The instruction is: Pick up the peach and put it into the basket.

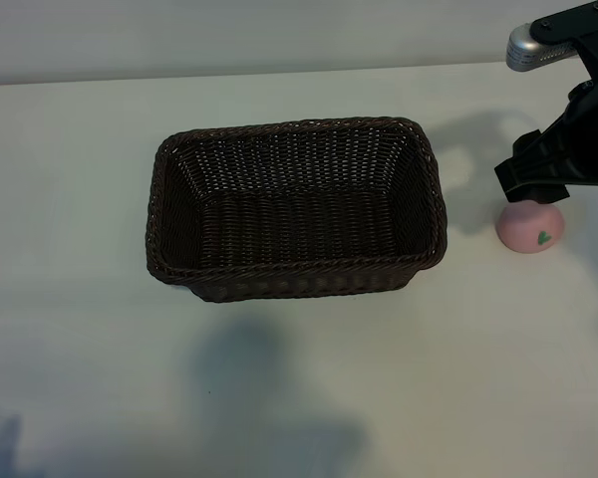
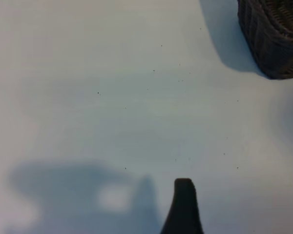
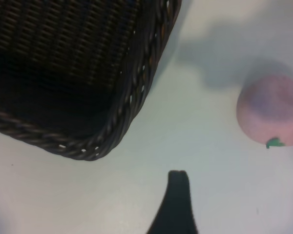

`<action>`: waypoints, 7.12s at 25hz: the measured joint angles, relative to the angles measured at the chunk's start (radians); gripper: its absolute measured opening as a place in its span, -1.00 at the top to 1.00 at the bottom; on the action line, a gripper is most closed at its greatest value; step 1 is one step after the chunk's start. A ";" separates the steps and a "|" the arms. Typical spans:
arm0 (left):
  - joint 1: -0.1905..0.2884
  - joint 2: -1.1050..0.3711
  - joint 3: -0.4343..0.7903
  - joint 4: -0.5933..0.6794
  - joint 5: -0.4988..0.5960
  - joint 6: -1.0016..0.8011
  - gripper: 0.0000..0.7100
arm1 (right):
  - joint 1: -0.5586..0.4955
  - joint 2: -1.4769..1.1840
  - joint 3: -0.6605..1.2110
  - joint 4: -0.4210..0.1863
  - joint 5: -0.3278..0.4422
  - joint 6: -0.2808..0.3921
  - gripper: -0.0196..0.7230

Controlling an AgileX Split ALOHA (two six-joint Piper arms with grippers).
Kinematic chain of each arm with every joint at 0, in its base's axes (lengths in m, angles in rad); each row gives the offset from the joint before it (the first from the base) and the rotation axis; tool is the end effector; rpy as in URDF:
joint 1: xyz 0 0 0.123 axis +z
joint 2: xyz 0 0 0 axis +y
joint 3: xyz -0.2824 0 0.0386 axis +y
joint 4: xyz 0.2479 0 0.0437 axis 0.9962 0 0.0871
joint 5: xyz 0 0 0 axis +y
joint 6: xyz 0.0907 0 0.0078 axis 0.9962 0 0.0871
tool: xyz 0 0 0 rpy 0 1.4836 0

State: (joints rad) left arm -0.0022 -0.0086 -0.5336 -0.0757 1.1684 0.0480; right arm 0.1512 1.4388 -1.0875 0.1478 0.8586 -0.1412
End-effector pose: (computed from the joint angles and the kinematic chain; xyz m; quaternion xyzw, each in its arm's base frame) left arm -0.0150 -0.0063 0.2779 0.0261 0.8688 -0.0263 0.4937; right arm 0.2836 0.0535 0.2824 -0.1074 0.9670 0.0663 0.2212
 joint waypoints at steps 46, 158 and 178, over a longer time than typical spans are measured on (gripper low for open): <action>0.000 0.000 0.034 0.004 -0.073 0.017 -0.67 | 0.000 0.153 -0.041 -0.175 -0.116 0.187 -0.66; 0.000 0.000 0.034 0.004 -0.075 0.017 -0.66 | 0.307 0.464 -0.317 0.026 -0.192 0.175 0.19; 0.000 0.000 0.034 0.004 -0.075 0.017 -0.66 | 0.262 0.464 -0.374 -0.003 -0.060 0.196 -0.43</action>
State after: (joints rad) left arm -0.0022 -0.0088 -0.5000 -0.0714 1.0933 0.0650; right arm 0.4130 1.9029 -1.4613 0.1446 0.7984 0.0548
